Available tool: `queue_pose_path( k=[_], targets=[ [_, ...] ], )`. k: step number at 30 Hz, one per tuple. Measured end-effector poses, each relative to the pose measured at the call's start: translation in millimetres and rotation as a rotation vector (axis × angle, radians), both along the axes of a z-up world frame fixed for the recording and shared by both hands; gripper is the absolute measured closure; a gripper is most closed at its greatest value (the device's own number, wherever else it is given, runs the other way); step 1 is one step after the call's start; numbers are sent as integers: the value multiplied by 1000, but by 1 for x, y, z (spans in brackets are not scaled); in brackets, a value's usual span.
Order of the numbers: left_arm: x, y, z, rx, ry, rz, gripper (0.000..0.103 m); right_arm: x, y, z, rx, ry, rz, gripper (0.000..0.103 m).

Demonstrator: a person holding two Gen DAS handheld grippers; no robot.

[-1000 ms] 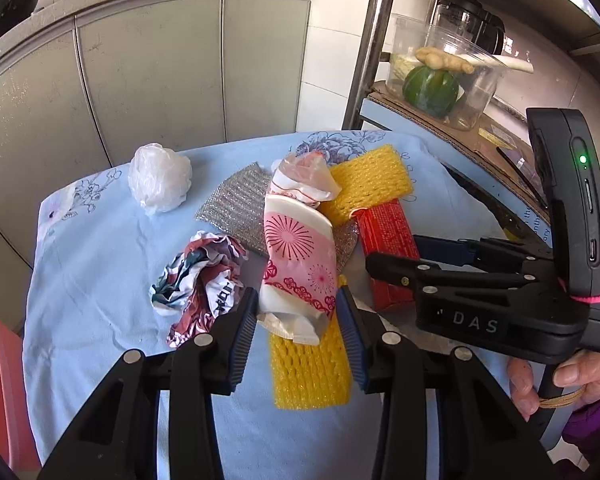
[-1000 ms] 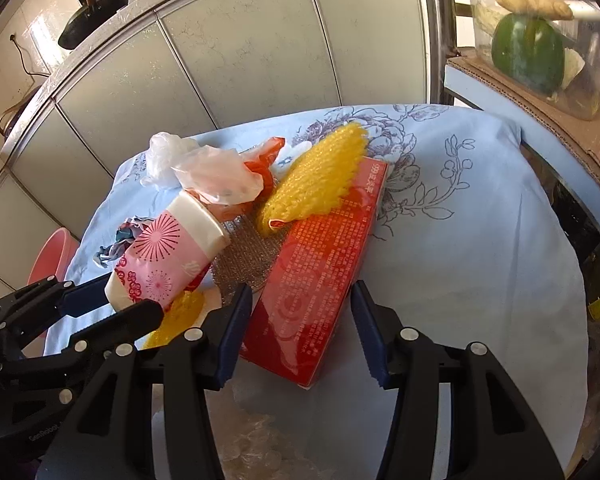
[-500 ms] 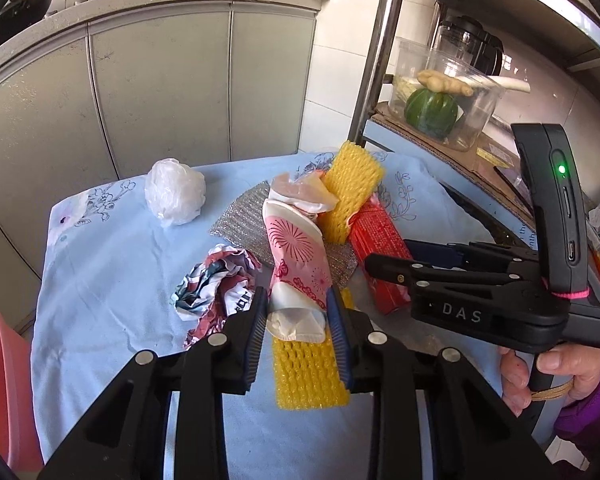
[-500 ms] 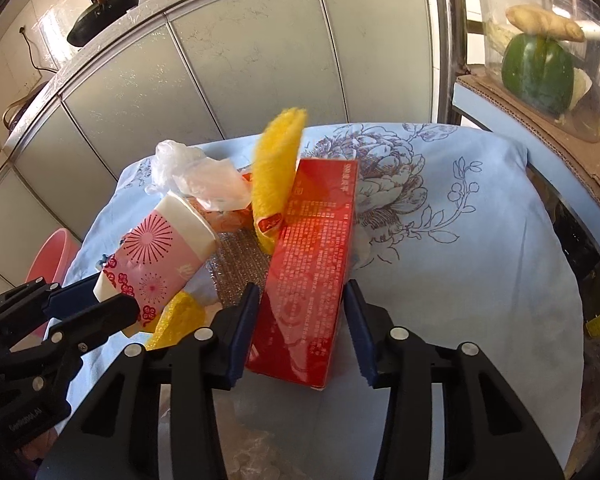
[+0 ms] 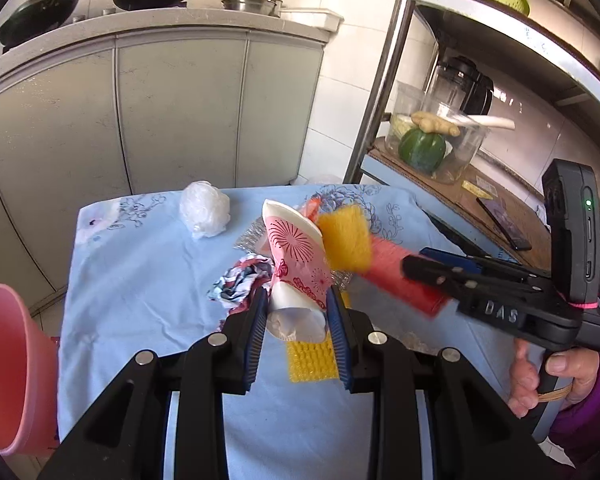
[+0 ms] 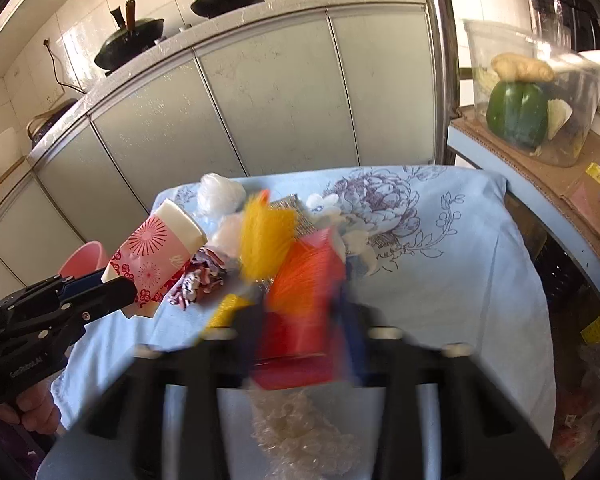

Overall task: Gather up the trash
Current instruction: 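Grasp the pink-patterned paper cup with the left tool while the right tool grasps the red box, then carry the paper cup and red box with both tools over the pink bucket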

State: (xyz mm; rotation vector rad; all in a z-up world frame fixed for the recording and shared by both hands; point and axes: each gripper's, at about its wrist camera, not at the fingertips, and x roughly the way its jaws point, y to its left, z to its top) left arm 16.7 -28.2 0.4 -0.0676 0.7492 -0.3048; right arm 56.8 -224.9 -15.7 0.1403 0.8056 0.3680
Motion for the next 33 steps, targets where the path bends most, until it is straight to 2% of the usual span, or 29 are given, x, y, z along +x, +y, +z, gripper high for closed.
queue_pose_path(
  k=[4, 9, 10, 12, 16, 20, 23, 24, 25, 33],
  targets=[
    [-9, 12, 4, -9, -7, 23, 74, -5, 1, 8, 1, 1, 14, 93],
    [-17, 22, 3, -18, -1, 37, 74, -4, 8, -3, -55, 61, 17, 91],
    [-18, 23, 3, -17, -1, 37, 74, -1, 9, -6, -61, 83, 12, 88],
    [-20, 24, 3, -17, 1, 35, 74, 3, 8, -11, -61, 110, 4, 60],
    [-22, 28, 2, -26, 10, 34, 73, 15, 10, -18, -67, 135, 0, 50],
    [-23, 30, -2, -24, 23, 36, 73, 28, 9, -32, -74, 195, -12, 49],
    [-24, 31, -3, -28, 25, 37, 73, 28, 8, -37, -68, 205, -13, 50],
    [-24, 32, -3, -30, 23, 37, 73, 27, 7, -37, -61, 200, -17, 60],
    [-25, 32, -2, -32, 19, 37, 73, 25, 6, -36, -55, 195, -22, 62],
    [-32, 43, 3, -47, -12, 63, 73, 11, -8, -12, -12, 96, -61, 63]
  ],
)
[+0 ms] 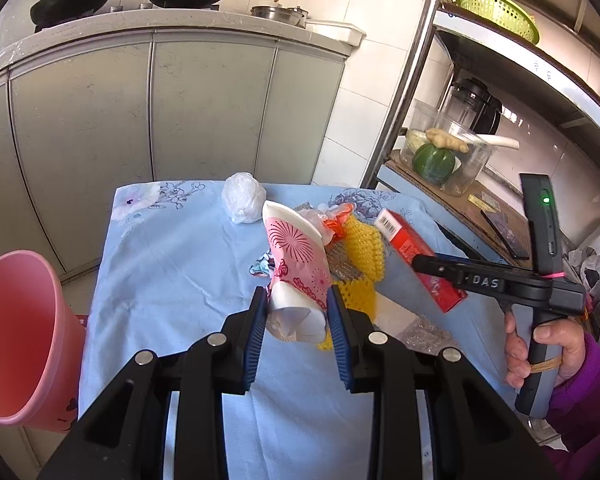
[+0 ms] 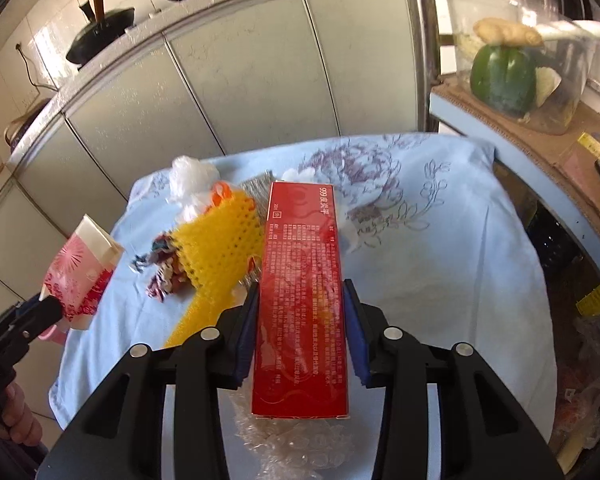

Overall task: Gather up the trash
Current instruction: 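Carry the paper cup and red box with both tools over the pink bucket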

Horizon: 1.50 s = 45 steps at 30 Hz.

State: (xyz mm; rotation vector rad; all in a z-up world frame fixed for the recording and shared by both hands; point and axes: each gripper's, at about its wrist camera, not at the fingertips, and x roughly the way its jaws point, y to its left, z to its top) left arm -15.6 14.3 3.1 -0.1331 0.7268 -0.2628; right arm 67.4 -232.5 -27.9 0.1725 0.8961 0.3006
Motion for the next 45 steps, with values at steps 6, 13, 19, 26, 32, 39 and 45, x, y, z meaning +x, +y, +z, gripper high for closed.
queue_pose_path(
  k=[6, 13, 19, 26, 32, 39, 45],
  targets=[
    [-8, 14, 6, -12, -29, 41, 73, -10, 11, 30, 32, -87, 29, 63],
    [-20, 41, 12, -7, -60, 120, 73, -13, 56, 46, 44, -127, 144, 63],
    [-34, 76, 12, 14, -80, 229, 73, -15, 113, 51, 52, -132, 265, 63],
    [-57, 126, 12, 61, -108, 382, 73, -19, 192, 59, 50, -137, 424, 63],
    [-75, 172, 2, 60, -83, 504, 73, -30, 260, 55, 24, -134, 562, 63],
    [-89, 212, -13, 67, -50, 613, 73, -41, 325, 43, -11, -114, 679, 63],
    [-89, 236, -33, 76, 15, 669, 73, -46, 364, 23, -54, -60, 738, 63]
  ],
)
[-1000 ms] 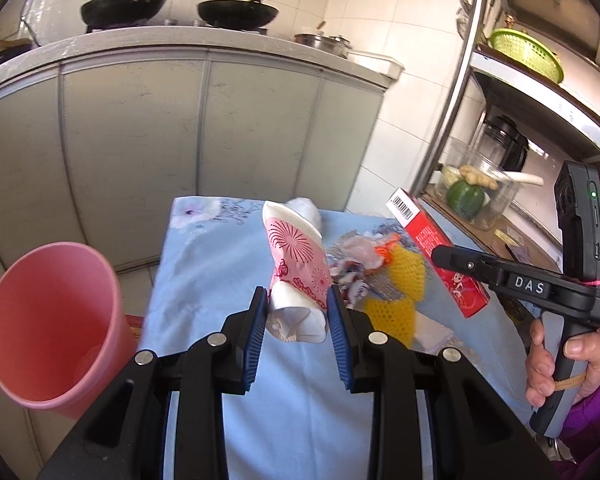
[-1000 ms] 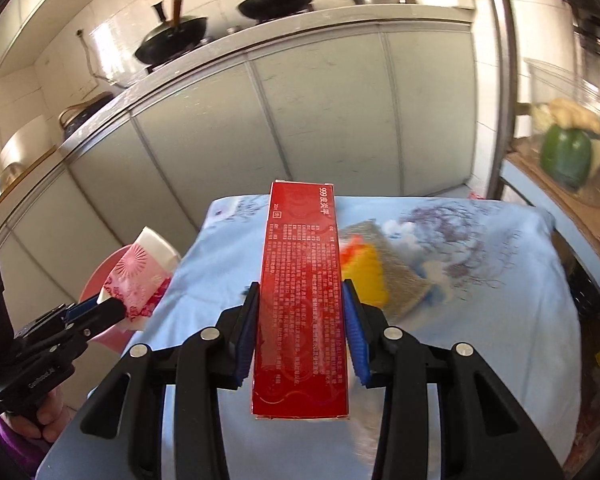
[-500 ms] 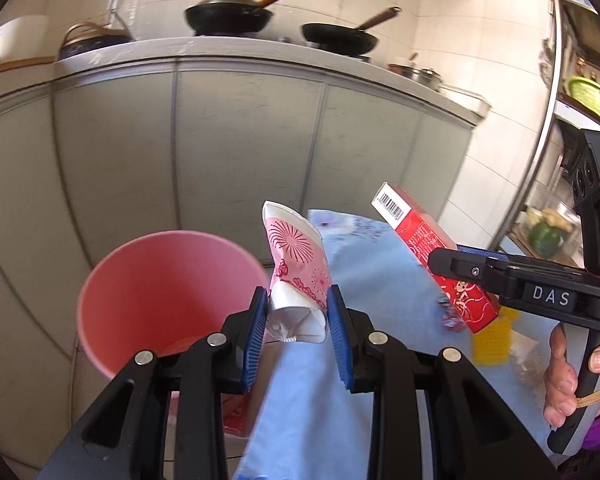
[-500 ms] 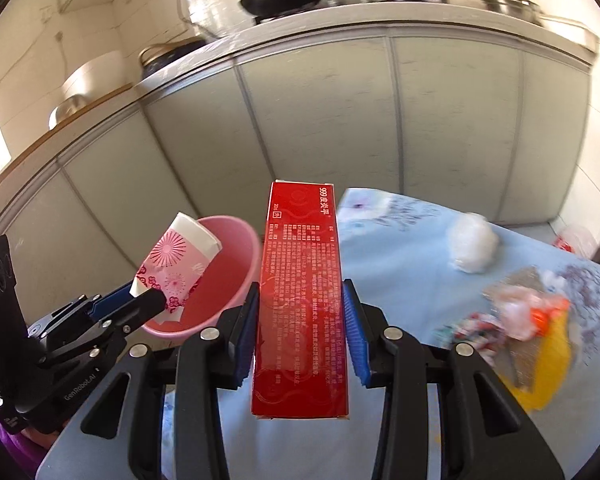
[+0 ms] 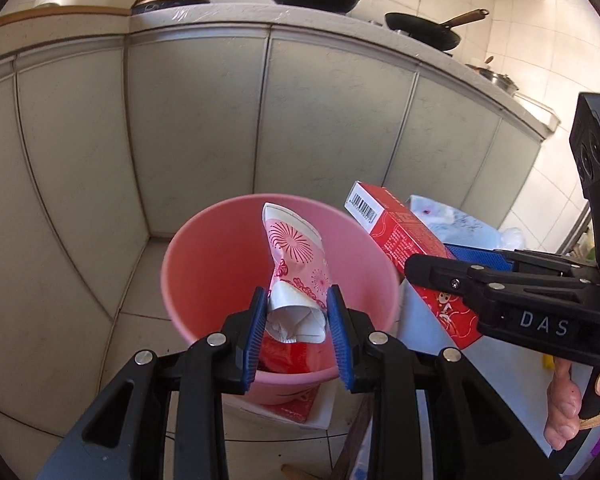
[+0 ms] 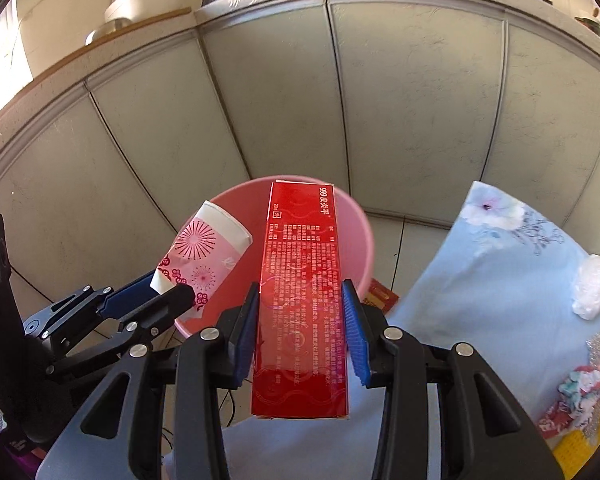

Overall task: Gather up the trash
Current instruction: 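Carry the paper cup and red box with both tools over the pink bucket, then open both tools to drop the paper cup and red box into the bucket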

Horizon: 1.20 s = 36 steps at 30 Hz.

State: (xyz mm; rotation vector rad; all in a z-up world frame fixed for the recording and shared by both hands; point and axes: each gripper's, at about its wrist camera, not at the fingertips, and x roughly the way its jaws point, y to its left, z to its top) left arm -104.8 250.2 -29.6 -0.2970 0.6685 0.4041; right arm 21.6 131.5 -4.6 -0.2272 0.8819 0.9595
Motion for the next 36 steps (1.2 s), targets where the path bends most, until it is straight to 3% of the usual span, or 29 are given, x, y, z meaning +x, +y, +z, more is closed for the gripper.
queue_pose_path(
  k=[15, 32, 36],
  targets=[
    [14, 15, -28, -28, 97, 50, 72, 14, 37, -39, -89, 91, 0, 63],
    [13, 15, -32, -31, 115, 85, 69, 22, 37, -38, -83, 95, 13, 62],
    [12, 16, -31, -36, 117, 89, 69, 22, 37, -36, -68, 93, 18, 53]
  ],
)
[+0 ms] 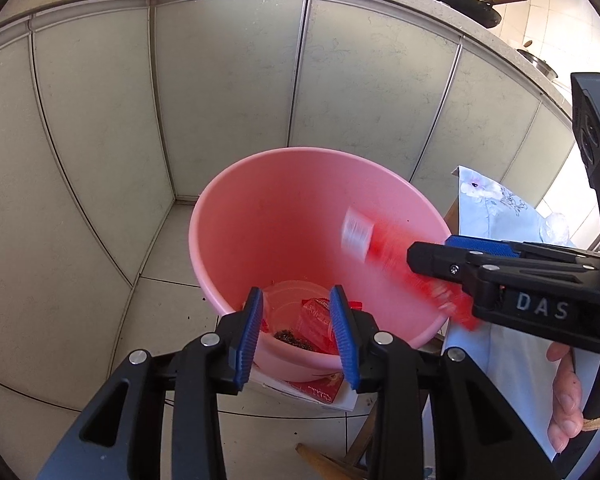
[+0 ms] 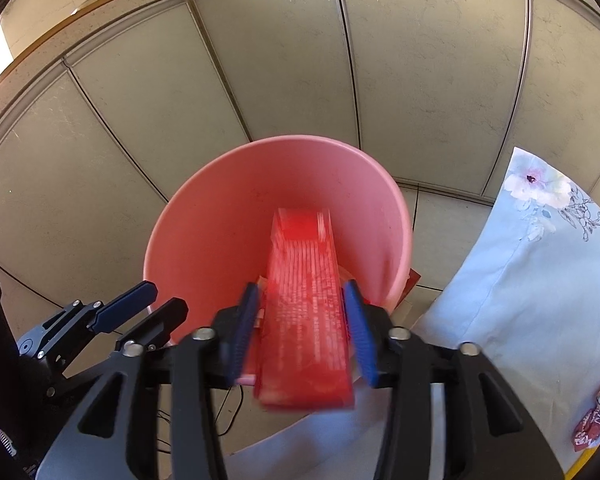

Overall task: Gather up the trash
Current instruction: 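Open both tools to drop the paper cup and red box into the bucket, then move both open tools back toward the remaining trash on the table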

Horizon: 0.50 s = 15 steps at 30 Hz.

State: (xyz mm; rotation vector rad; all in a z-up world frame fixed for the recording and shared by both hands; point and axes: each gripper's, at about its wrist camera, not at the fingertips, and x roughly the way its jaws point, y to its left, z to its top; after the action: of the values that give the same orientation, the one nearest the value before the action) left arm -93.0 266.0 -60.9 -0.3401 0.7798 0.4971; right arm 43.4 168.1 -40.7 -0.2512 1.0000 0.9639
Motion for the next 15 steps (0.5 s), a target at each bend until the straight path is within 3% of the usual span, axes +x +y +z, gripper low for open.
queue_pose_path(
  k=[15],
  targets=[
    [0, -7, 11, -3, -24, -26, 69, -15, -38, 14, 32, -75, -18, 53]
  ],
)
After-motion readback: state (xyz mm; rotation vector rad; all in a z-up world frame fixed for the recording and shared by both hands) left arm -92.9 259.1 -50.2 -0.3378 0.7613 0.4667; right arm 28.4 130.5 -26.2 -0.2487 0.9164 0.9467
